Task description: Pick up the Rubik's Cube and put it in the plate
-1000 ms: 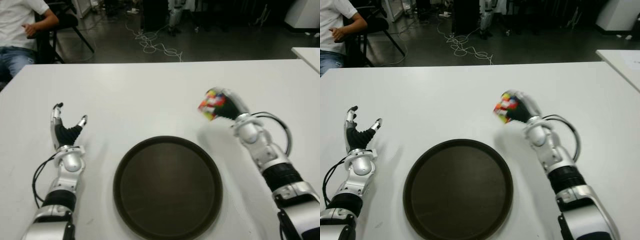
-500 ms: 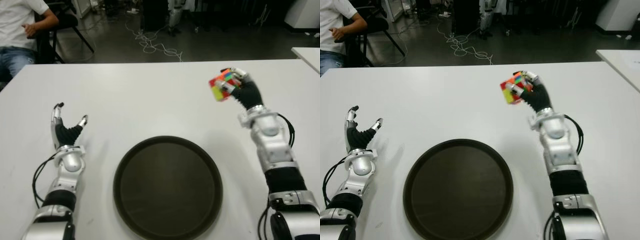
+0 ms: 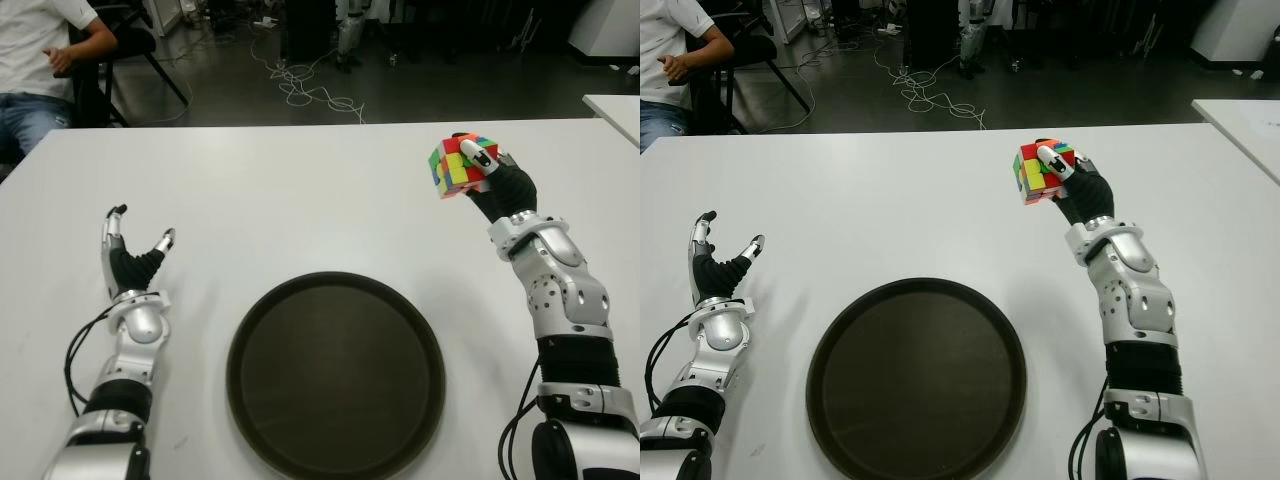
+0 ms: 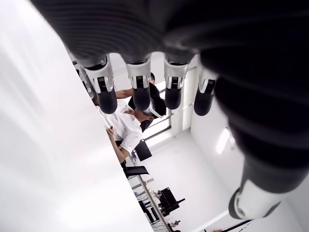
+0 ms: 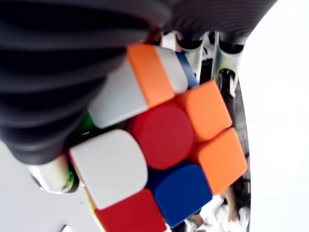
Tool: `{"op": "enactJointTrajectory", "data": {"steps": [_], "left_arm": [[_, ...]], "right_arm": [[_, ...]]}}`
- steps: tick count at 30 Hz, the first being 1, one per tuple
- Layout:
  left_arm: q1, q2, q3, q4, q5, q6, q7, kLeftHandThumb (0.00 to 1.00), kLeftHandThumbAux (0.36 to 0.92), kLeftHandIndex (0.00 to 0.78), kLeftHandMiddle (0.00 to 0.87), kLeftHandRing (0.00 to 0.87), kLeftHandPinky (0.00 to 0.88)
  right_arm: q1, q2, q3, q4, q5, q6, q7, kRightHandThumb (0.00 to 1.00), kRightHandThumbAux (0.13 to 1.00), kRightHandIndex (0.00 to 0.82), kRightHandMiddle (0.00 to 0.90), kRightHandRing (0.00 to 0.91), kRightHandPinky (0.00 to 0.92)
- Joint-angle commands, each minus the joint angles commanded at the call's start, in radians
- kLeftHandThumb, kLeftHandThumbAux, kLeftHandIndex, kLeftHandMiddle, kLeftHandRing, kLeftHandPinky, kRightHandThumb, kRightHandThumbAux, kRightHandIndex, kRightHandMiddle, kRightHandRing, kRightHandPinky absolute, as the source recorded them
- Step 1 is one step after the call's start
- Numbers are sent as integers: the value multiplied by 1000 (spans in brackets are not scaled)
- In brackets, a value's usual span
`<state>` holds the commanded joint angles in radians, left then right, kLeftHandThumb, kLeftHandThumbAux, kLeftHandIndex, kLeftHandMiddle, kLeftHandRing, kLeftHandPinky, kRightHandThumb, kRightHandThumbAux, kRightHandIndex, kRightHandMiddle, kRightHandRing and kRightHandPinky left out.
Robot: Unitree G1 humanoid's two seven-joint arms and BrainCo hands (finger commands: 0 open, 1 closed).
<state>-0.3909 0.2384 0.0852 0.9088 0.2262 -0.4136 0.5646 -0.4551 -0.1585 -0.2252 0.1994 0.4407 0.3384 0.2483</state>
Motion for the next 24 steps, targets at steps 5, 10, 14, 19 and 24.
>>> {"op": "enactJointTrajectory", "data": {"steps": [5, 10, 14, 19, 24], "left_arm": [[-1, 1, 0, 0, 3, 10, 3, 0, 691, 36, 20, 7, 25], [-5, 1, 0, 6, 4, 17, 7, 0, 696, 37, 33, 18, 29], [-7, 2, 0, 9, 5, 20, 11, 0, 706, 43, 48, 31, 33], [-8, 2, 3, 11, -2, 17, 6, 0, 711, 42, 44, 29, 34], [-8, -1, 8, 11, -10, 6, 1, 0, 706, 45, 55, 44, 50]], "right_arm": [[5, -4, 15, -11, -17, 22, -12, 709, 717, 440, 822, 825, 829], [4, -5, 24, -14, -26, 38, -21, 709, 716, 440, 822, 824, 828], [3, -5, 28, -7, -26, 53, -18, 709, 716, 440, 823, 824, 827], [3, 10, 25, 0, 11, 110, 5, 710, 716, 441, 815, 818, 819], [20, 23, 34, -31, 42, 176, 21, 709, 716, 441, 810, 814, 816]]}}
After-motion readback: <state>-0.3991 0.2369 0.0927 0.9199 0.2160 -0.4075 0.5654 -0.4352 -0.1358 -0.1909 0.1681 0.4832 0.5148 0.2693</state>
